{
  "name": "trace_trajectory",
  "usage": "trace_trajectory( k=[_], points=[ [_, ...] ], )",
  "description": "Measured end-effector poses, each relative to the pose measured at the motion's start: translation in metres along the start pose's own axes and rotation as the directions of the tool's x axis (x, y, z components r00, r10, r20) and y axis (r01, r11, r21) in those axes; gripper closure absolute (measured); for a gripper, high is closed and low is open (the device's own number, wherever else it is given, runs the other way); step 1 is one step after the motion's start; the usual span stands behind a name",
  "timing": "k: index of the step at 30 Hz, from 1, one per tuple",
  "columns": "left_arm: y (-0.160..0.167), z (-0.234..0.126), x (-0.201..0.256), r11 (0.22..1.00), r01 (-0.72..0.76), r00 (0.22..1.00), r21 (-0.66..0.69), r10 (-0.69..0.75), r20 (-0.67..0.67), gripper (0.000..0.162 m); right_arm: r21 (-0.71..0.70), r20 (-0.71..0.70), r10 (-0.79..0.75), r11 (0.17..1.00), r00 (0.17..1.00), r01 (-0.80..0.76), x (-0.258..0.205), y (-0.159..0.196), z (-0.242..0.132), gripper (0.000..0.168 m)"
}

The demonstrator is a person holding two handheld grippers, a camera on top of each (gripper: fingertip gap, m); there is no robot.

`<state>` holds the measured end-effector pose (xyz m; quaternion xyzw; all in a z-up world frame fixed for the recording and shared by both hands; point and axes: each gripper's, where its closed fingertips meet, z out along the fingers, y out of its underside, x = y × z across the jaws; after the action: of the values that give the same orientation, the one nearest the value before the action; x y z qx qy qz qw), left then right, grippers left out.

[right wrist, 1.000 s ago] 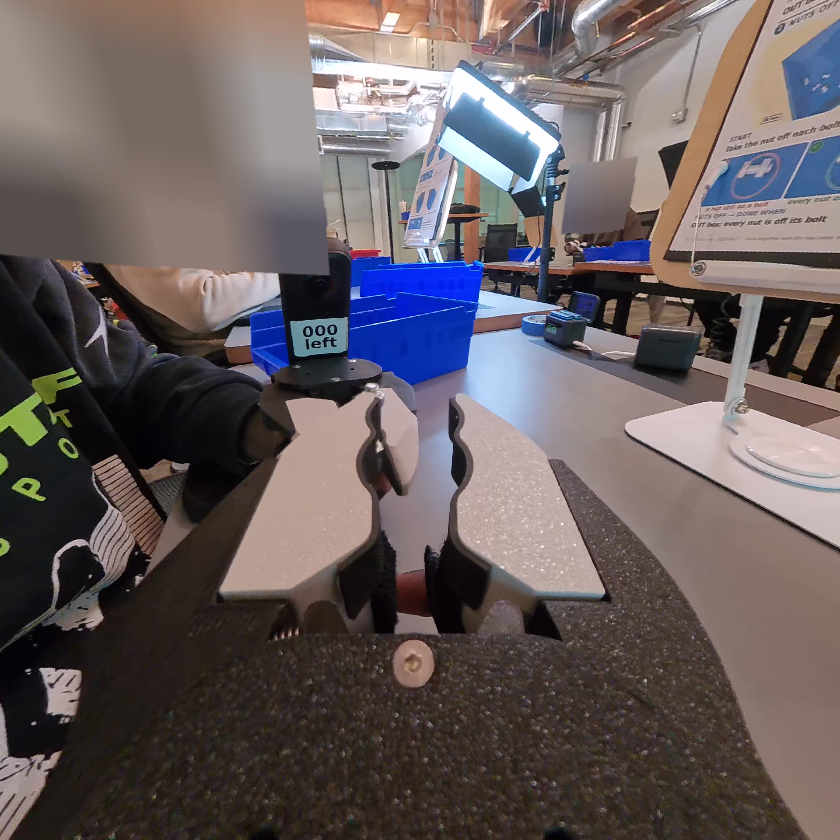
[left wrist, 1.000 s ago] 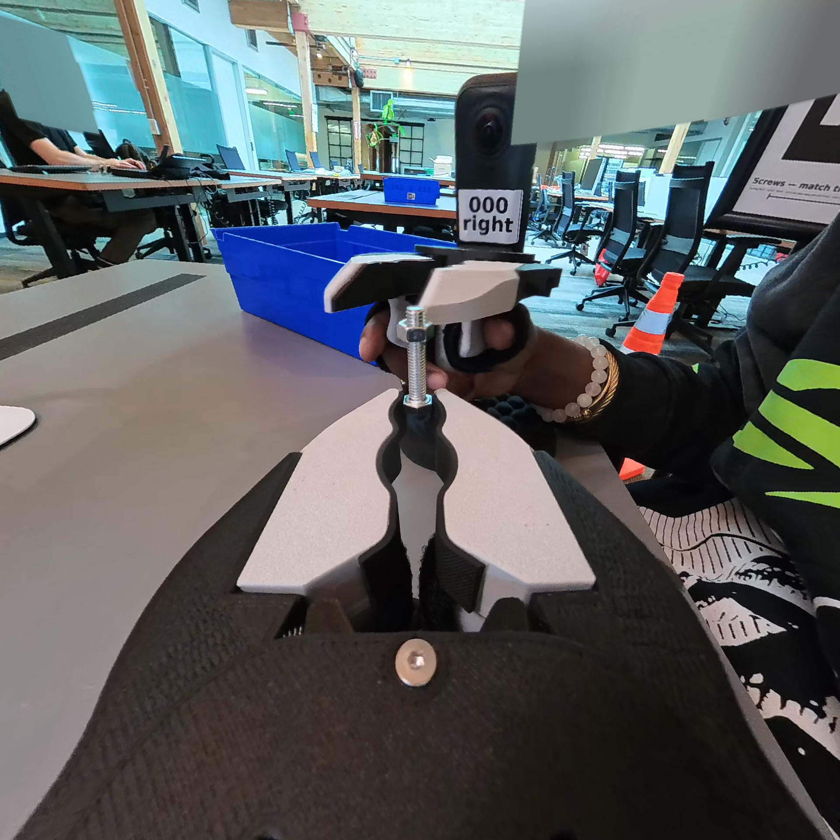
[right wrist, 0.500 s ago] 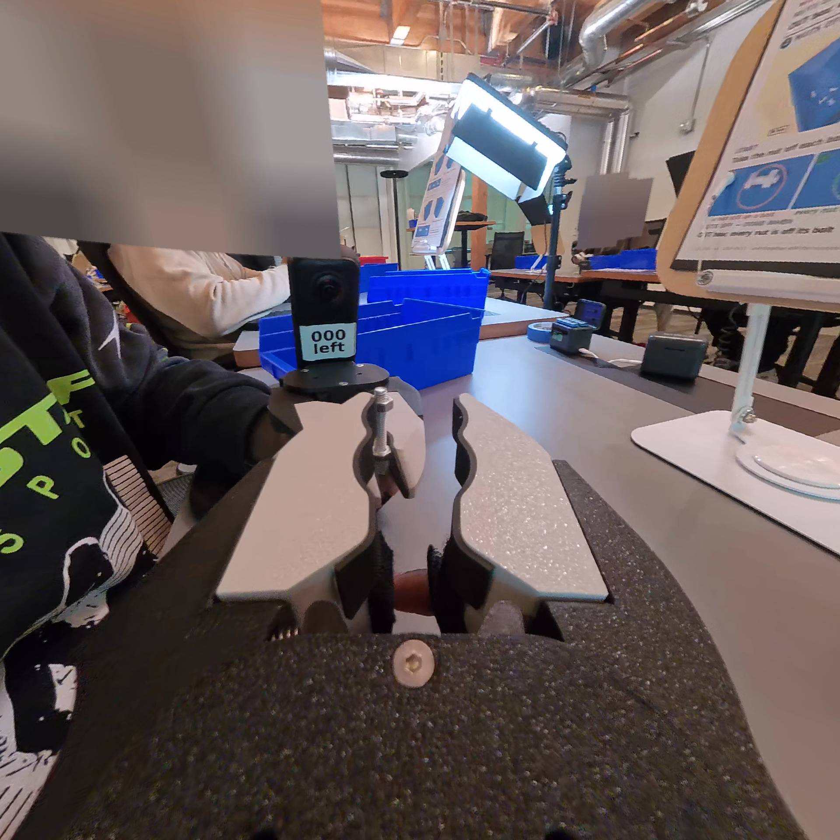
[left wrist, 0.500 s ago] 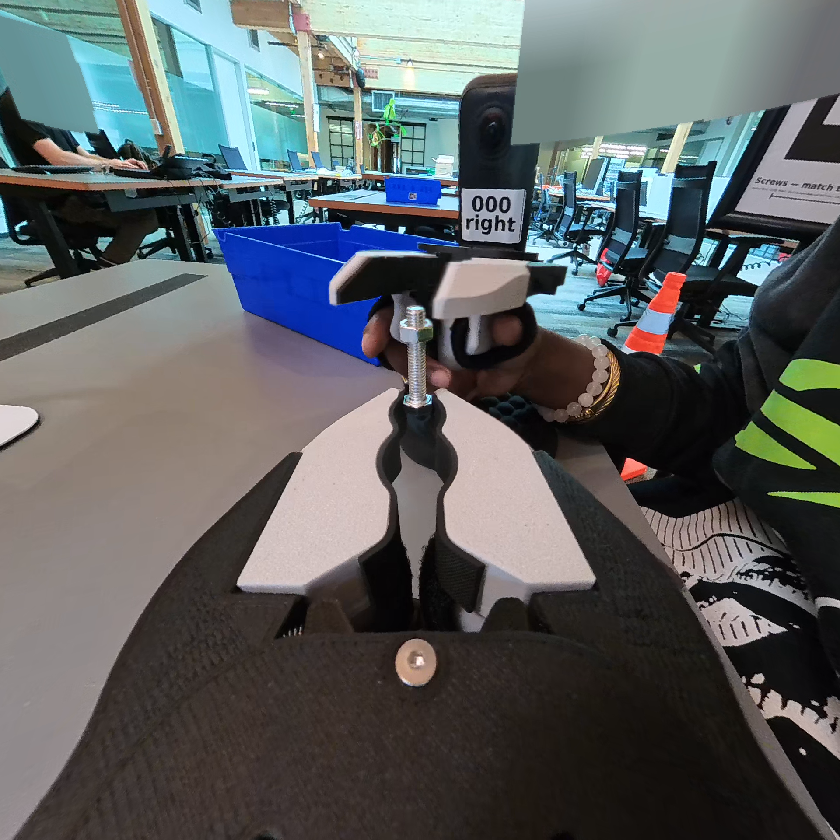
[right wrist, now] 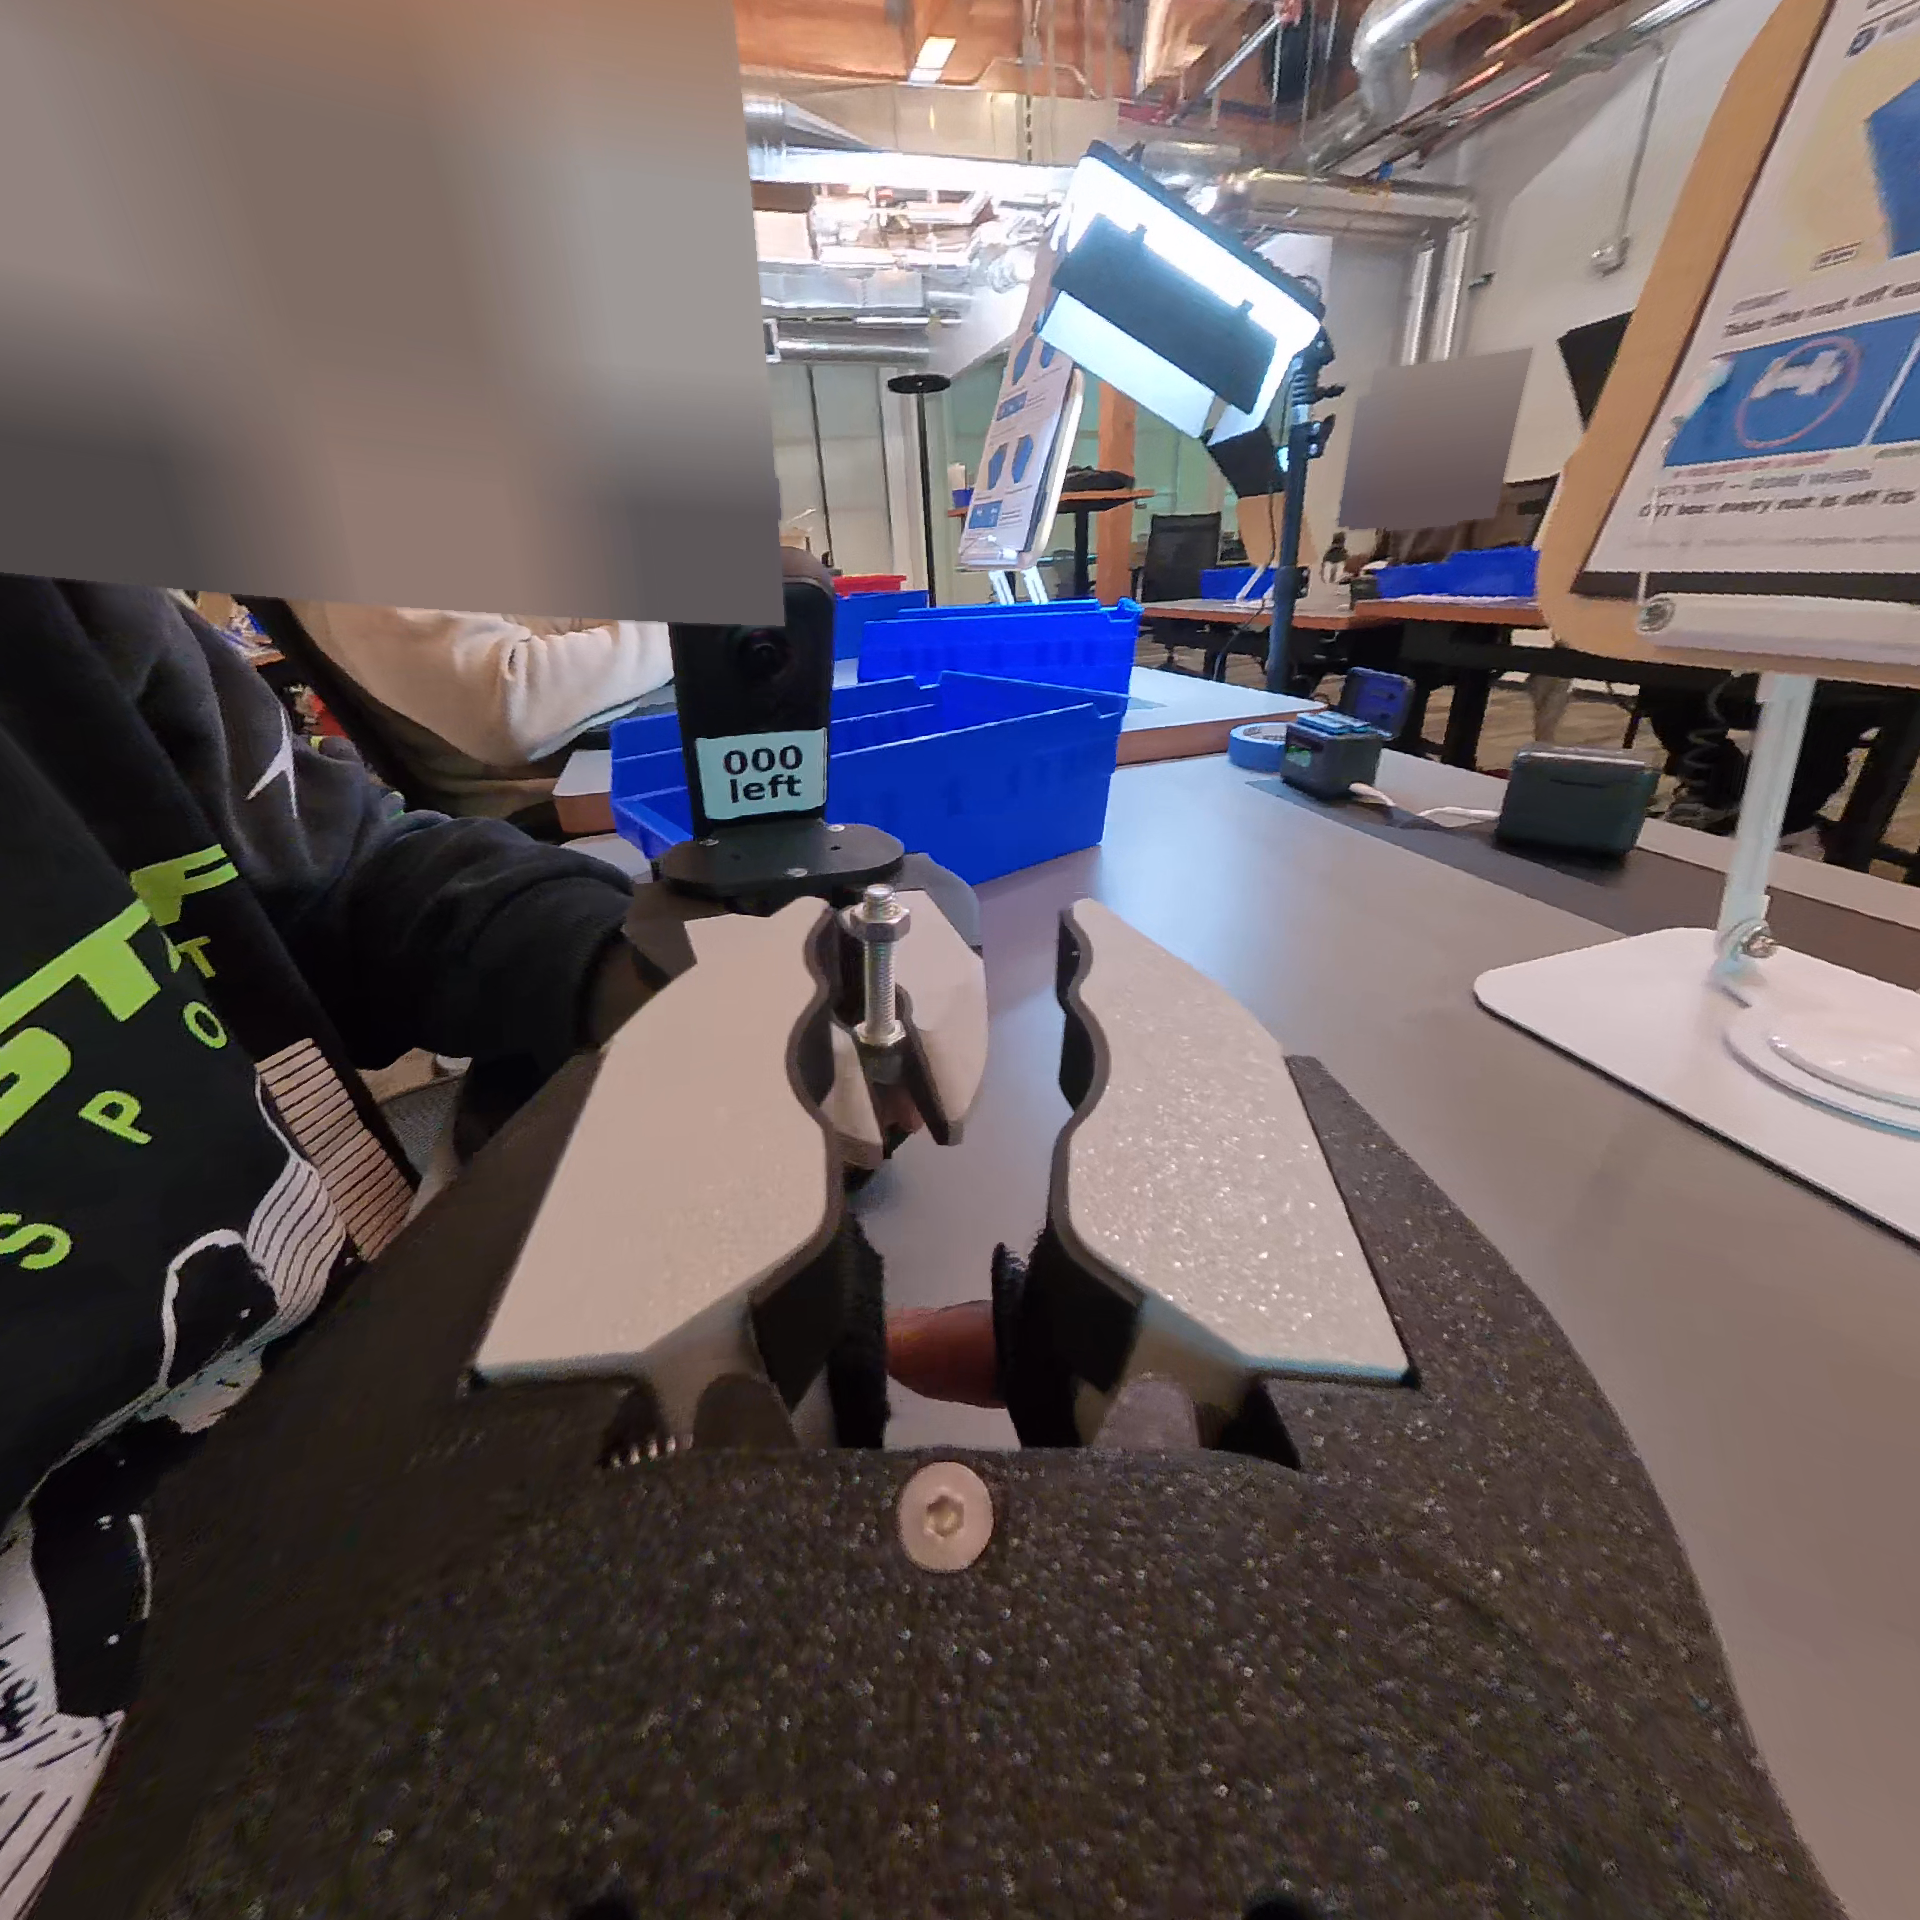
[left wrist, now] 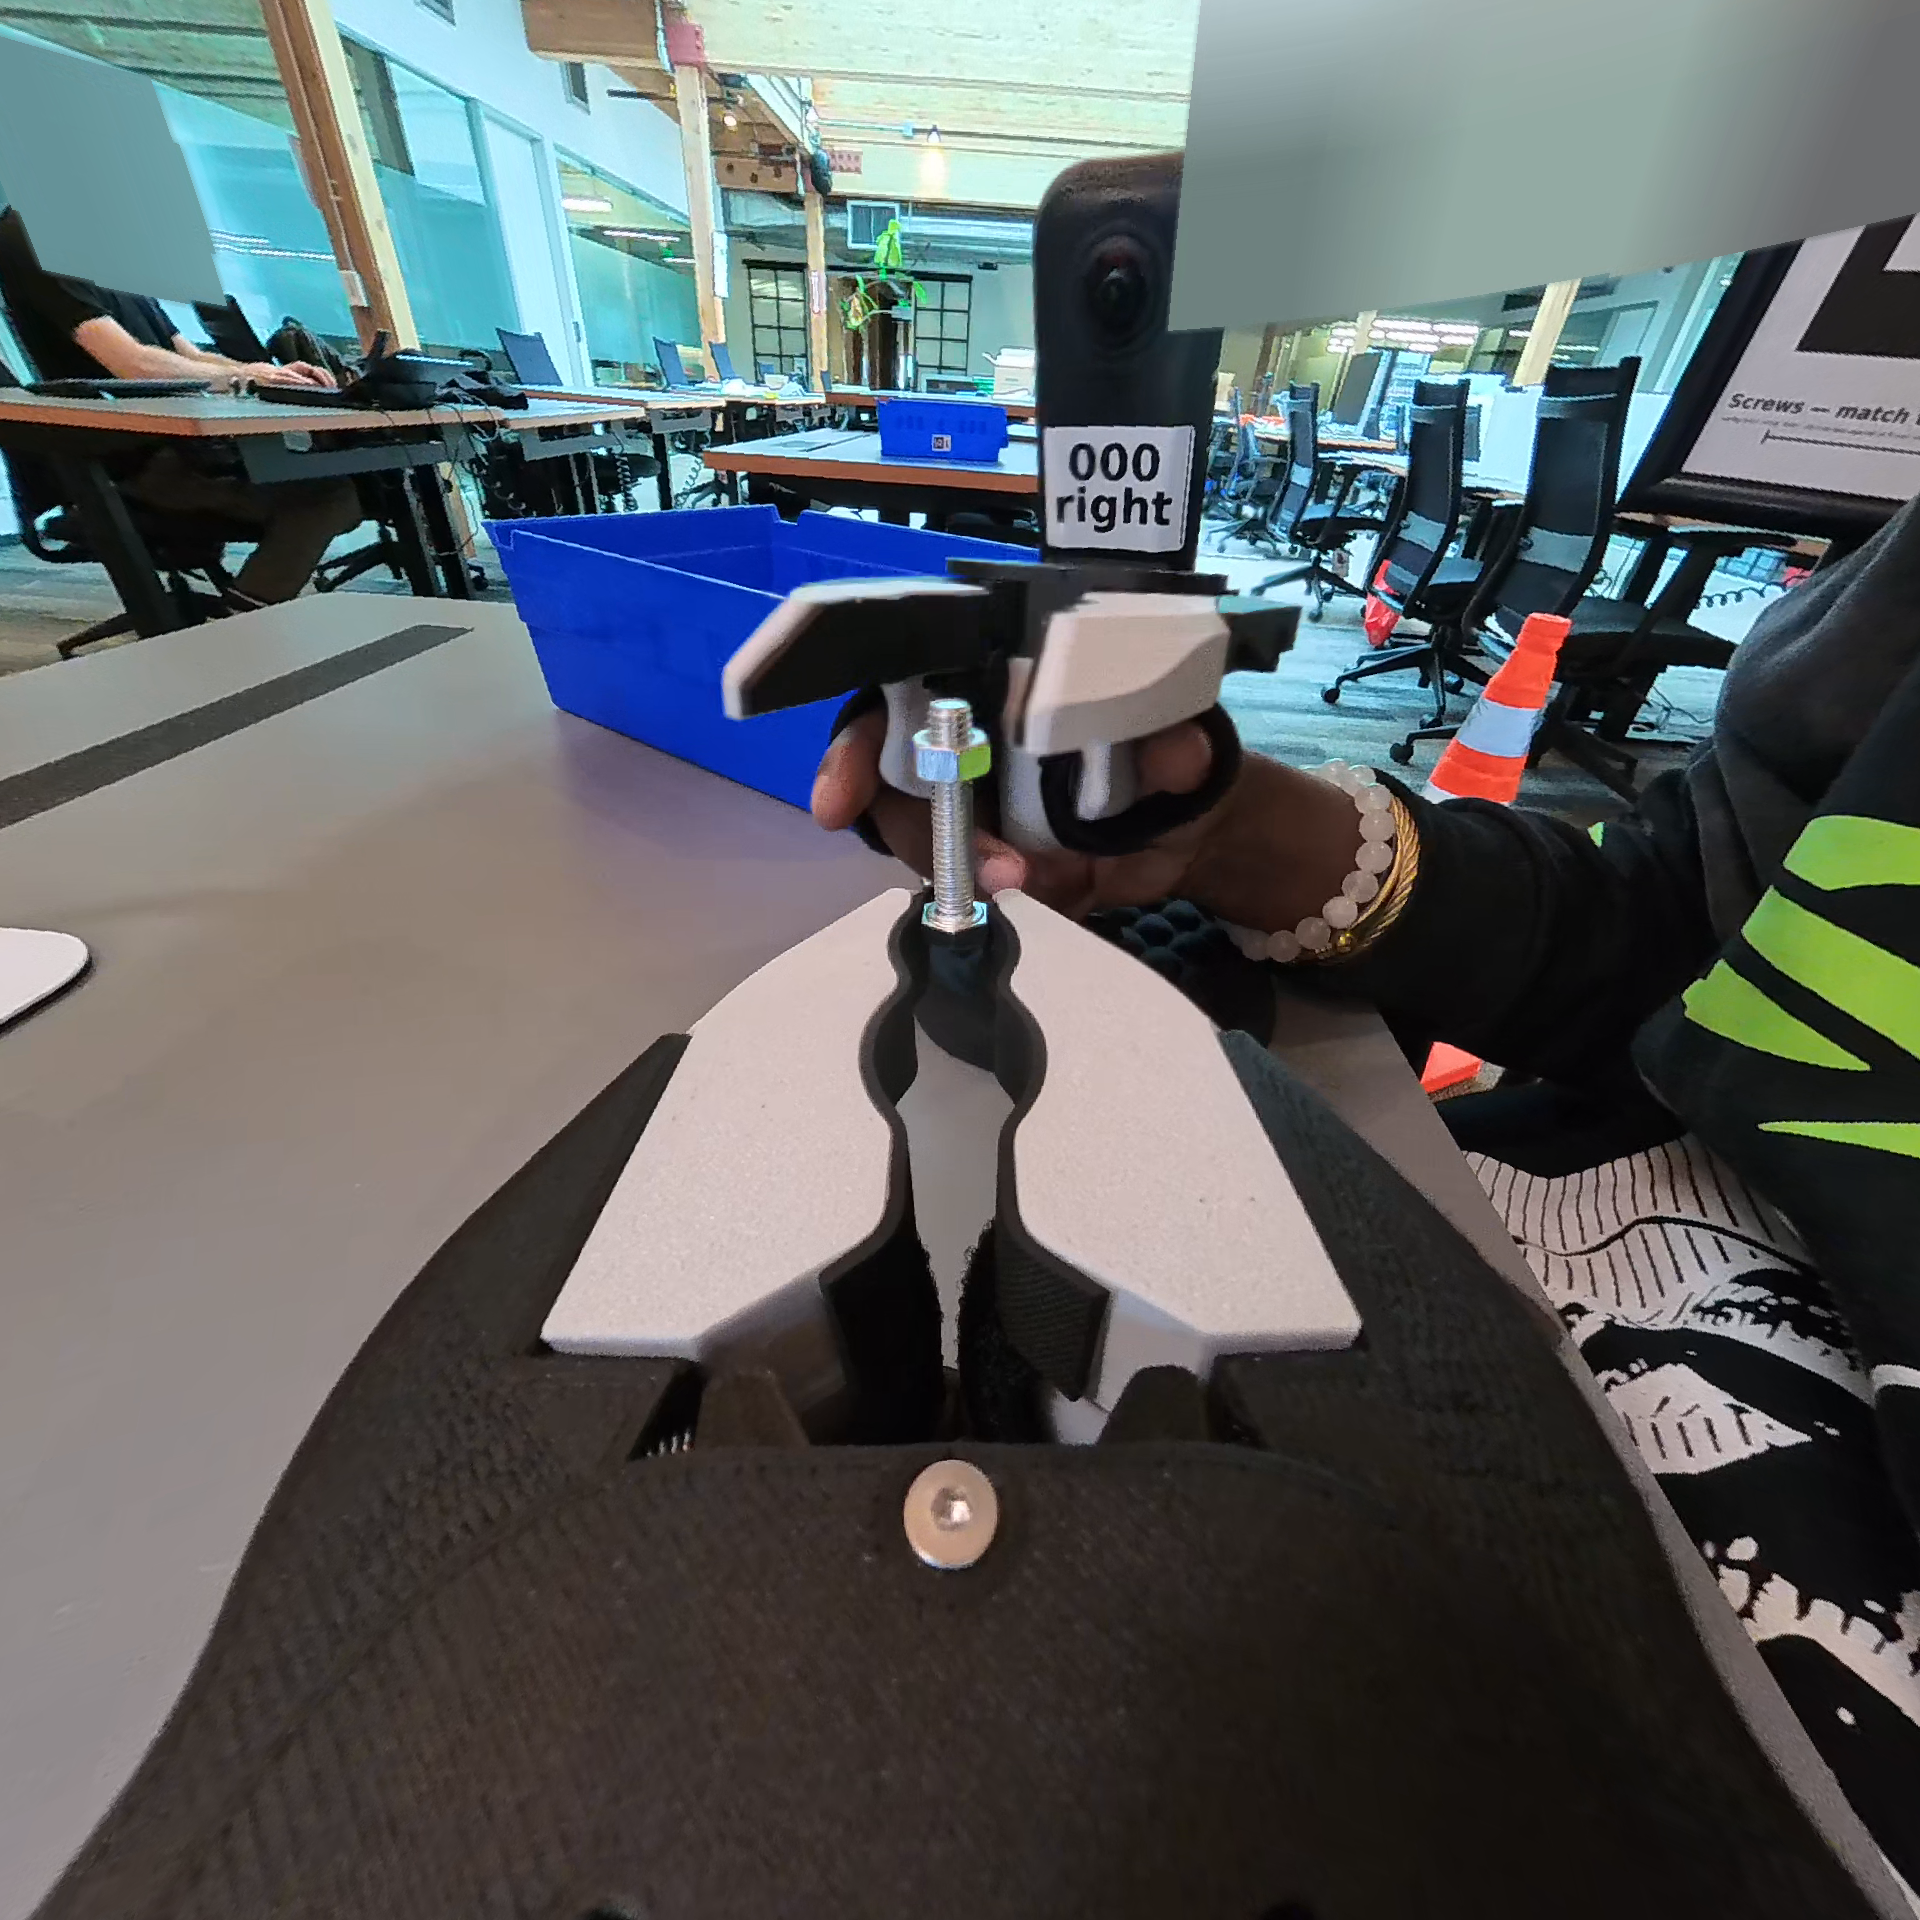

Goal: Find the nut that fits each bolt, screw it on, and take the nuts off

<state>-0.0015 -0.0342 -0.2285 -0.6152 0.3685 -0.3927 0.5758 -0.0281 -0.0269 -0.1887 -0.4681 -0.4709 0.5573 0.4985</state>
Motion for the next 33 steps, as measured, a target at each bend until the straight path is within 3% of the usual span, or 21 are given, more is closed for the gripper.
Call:
trace_trajectory(
  k=[2, 7, 9, 15, 21, 28, 33],
  points=[
    [0.000, 0.000, 0.001, 1.000, -0.004, 1.000, -0.002, 0.004, -0.003, 0.152, -0.021, -0.013, -0.014, 1.000, 1.000, 0.014, 0.001, 0.003, 0.002, 0.124],
    [-0.003, -0.001, -0.001, 1.000, 0.013, 1.000, 0.017, -0.014, 0.001, 0.152, -0.003, -0.038, -0.006, 1.000, 0.999, 0.006, 0.007, 0.000, -0.003, 0.144],
    [-0.002, -0.001, -0.001, 1.000, 0.006, 1.000, 0.012, -0.006, 0.001, 0.152, 0.003, -0.031, -0.008, 1.000, 0.999, 0.008, 0.006, -0.001, -0.004, 0.145],
    [-0.001, 0.000, 0.000, 1.000, -0.001, 1.000, 0.006, 0.001, -0.001, 0.152, -0.016, -0.002, -0.008, 1.000, 1.000, 0.008, -0.001, 0.002, 0.002, 0.124],
    [-0.002, -0.001, 0.000, 1.000, 0.002, 1.000, 0.011, -0.002, 0.000, 0.152, 0.004, -0.037, -0.010, 1.000, 0.999, 0.010, 0.007, -0.001, -0.004, 0.148],
    [-0.001, 0.000, 0.001, 1.000, -0.004, 1.000, 0.005, 0.004, -0.001, 0.152, 0.002, -0.009, 0.000, 1.000, 1.000, 0.000, 0.001, -0.001, 0.000, 0.128],
    [-0.001, 0.000, 0.001, 1.000, -0.004, 1.000, 0.006, 0.004, -0.001, 0.152, 0.010, -0.049, -0.006, 1.000, 0.999, 0.007, 0.009, -0.002, -0.005, 0.148]
  ],
)
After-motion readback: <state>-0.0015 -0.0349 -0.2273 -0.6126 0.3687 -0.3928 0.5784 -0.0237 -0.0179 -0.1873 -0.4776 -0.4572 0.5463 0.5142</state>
